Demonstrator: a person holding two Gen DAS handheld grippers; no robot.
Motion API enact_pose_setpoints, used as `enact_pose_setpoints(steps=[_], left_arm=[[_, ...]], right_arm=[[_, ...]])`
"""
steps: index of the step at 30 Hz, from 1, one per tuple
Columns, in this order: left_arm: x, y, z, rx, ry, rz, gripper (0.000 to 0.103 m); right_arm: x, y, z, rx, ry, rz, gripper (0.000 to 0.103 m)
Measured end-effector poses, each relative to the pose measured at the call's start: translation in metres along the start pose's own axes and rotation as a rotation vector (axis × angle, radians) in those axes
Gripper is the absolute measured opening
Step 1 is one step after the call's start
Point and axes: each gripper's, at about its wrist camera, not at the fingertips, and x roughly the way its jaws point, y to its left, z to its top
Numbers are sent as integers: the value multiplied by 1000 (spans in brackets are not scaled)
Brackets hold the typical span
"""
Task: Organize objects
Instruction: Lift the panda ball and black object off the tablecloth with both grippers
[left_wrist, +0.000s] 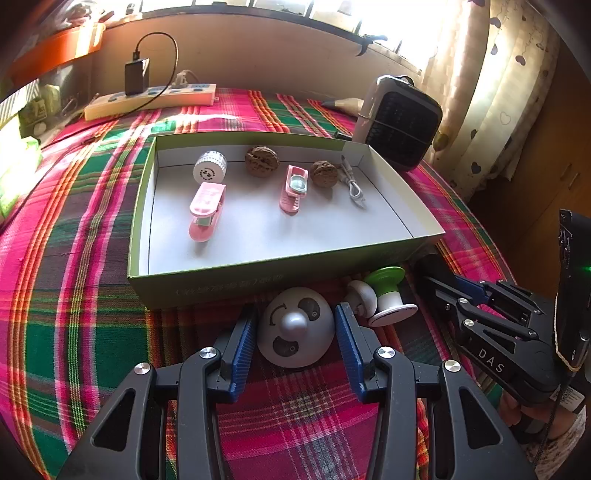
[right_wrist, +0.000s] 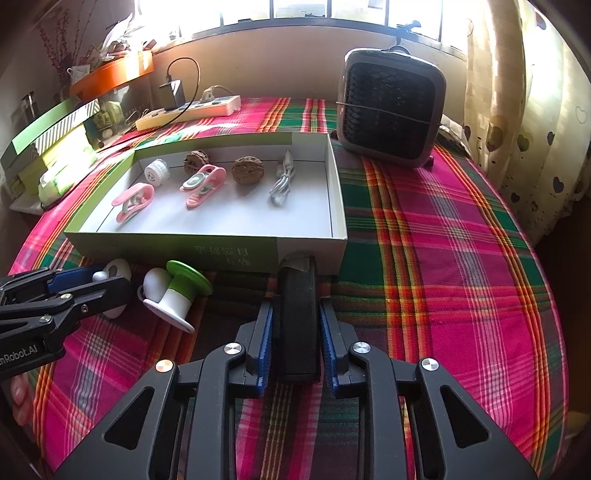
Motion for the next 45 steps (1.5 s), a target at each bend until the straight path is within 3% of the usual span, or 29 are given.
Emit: enact_pose_setpoints(steps=[45], left_arm=[[-37, -18, 4, 59, -93, 57, 41]], right_arm=[[-37, 11, 10, -19, -87, 65, 24]])
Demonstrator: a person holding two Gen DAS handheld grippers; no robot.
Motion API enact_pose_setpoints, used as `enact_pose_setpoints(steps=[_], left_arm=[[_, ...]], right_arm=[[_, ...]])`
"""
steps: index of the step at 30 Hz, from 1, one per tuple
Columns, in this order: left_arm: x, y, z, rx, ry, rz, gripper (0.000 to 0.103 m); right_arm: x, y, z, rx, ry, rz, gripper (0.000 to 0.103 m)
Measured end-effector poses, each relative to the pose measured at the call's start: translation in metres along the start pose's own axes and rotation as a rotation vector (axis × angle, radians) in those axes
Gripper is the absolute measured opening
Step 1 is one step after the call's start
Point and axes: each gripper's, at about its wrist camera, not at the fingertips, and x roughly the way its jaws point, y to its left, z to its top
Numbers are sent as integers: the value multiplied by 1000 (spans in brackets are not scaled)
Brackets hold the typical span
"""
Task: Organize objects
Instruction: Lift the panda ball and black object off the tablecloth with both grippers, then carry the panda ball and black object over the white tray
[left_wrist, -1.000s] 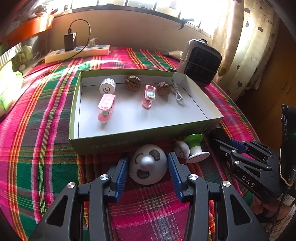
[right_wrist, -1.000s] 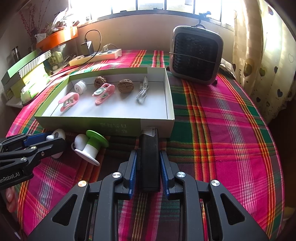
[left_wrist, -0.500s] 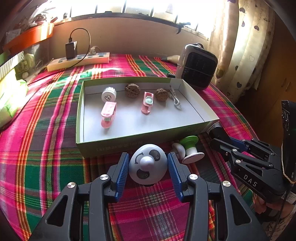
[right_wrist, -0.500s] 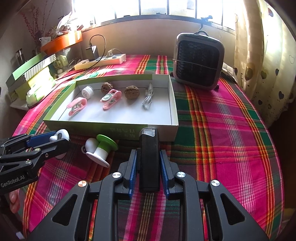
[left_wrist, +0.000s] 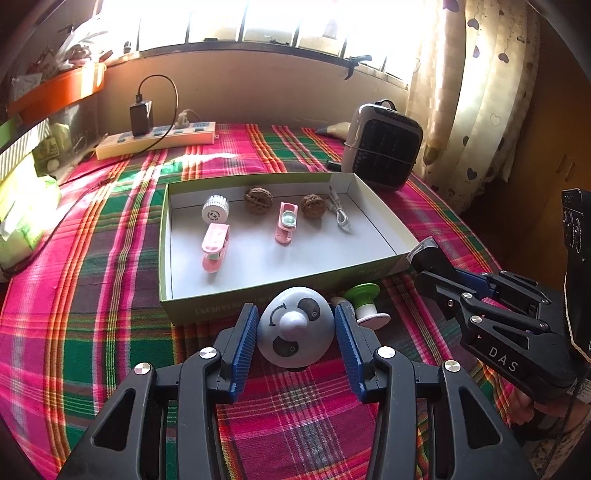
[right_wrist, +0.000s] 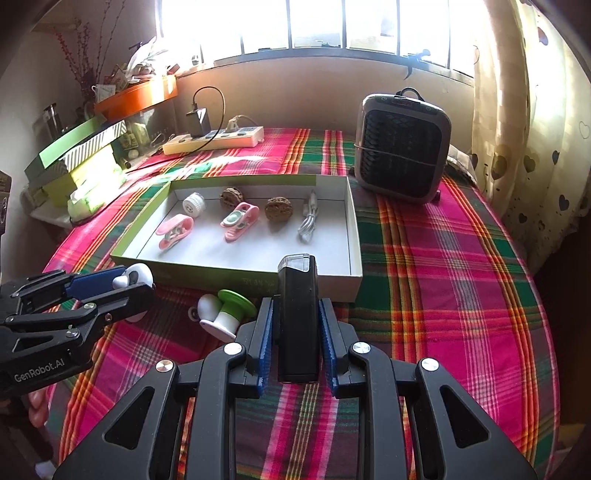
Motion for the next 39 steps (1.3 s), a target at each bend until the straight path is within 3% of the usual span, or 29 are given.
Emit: enact_pose_setpoints(steps=[22, 39], left_arm=[[10, 17, 28, -13, -15, 18, 41], [44, 28, 55, -13, 5, 25, 41]], right_arm=[[18, 14, 35, -53, 3, 65, 24], [64, 11, 60, -59, 81, 98, 24]])
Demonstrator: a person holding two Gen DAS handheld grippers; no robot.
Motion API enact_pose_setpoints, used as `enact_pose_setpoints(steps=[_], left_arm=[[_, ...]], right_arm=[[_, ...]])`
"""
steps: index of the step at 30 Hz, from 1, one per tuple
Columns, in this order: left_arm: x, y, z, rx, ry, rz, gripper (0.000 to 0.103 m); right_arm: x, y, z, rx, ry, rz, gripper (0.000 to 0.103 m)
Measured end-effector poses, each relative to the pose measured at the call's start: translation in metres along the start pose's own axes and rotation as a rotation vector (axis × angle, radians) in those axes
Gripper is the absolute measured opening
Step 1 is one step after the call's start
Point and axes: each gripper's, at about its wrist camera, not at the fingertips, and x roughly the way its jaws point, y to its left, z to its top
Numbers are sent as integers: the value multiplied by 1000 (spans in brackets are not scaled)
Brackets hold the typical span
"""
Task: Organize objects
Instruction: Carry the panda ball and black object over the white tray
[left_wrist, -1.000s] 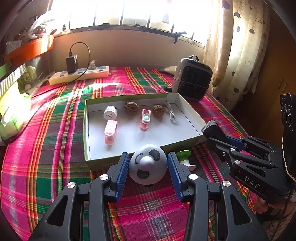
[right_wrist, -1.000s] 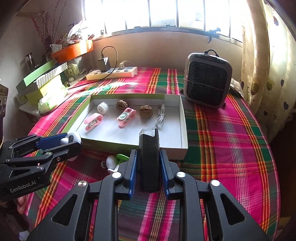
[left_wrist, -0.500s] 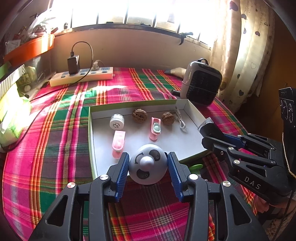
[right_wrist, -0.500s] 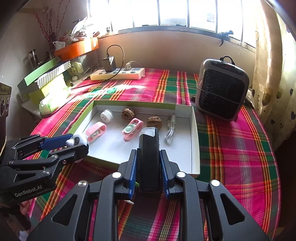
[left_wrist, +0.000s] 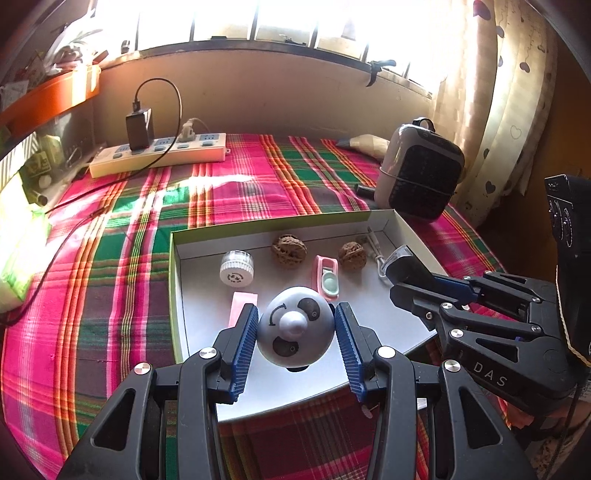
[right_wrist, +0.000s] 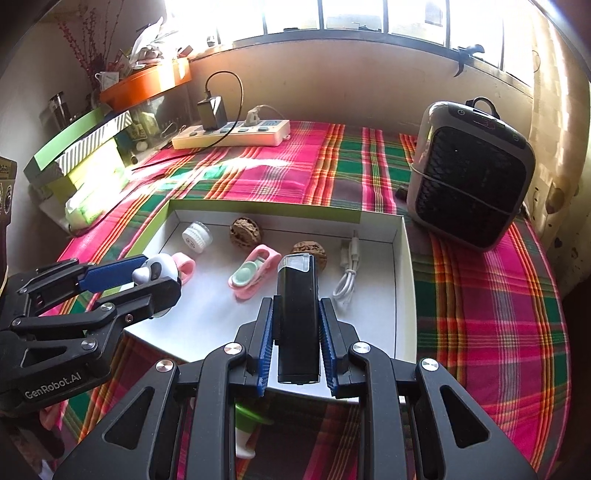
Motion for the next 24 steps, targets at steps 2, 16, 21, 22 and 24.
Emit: enact_pose_setpoints(steps=[2, 16, 21, 22, 24], left_arm=[[4, -1, 1, 7, 10, -5, 41], [27, -3, 3, 36, 61, 5, 41], [33, -2, 3, 37, 74, 12, 41], [34, -2, 4, 40, 76, 12, 41], [36, -1, 4, 41, 78, 17, 41]], right_arm=[[3, -1, 2, -4, 7, 10, 24], [26, 2, 9, -33, 69, 39, 24], [32, 3, 11, -41, 84, 41, 24], [33, 3, 11, -43, 86, 41, 24], [35, 3, 12, -48, 91, 37, 24]])
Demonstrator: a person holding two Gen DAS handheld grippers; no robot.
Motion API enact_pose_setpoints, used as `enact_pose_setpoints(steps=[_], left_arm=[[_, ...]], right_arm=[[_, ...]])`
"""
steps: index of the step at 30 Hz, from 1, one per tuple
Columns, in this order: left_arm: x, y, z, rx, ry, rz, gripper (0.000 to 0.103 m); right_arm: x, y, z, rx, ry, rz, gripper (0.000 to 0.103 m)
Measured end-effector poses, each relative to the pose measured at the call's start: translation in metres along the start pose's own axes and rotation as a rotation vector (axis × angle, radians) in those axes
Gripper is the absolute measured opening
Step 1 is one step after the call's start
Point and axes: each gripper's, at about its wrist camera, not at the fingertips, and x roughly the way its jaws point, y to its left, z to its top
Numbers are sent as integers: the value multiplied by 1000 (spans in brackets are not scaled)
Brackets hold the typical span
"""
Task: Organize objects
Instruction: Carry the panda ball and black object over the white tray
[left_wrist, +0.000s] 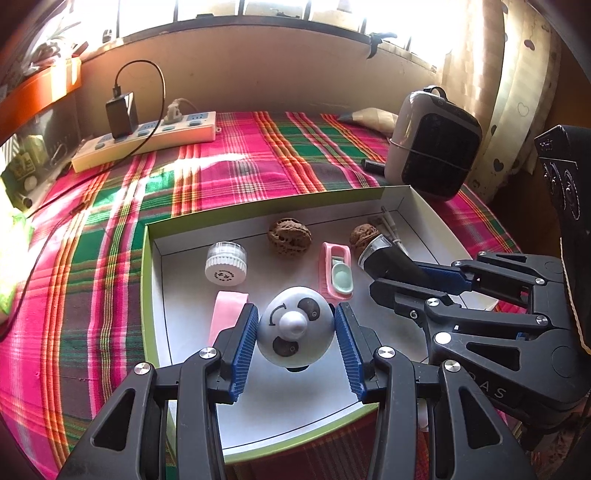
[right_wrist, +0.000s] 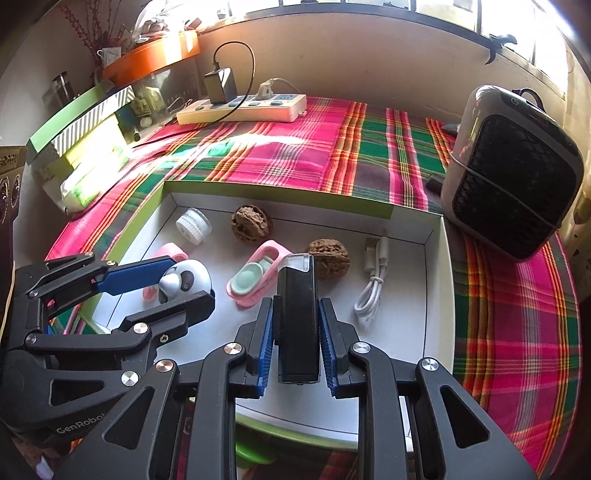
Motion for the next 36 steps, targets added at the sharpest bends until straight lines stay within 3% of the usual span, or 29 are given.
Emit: enact_pose_setpoints(steps=[36], left_arm=[[23, 5, 24, 64, 13, 84, 42]], right_arm=[[20, -9, 14, -18, 18, -44, 24]])
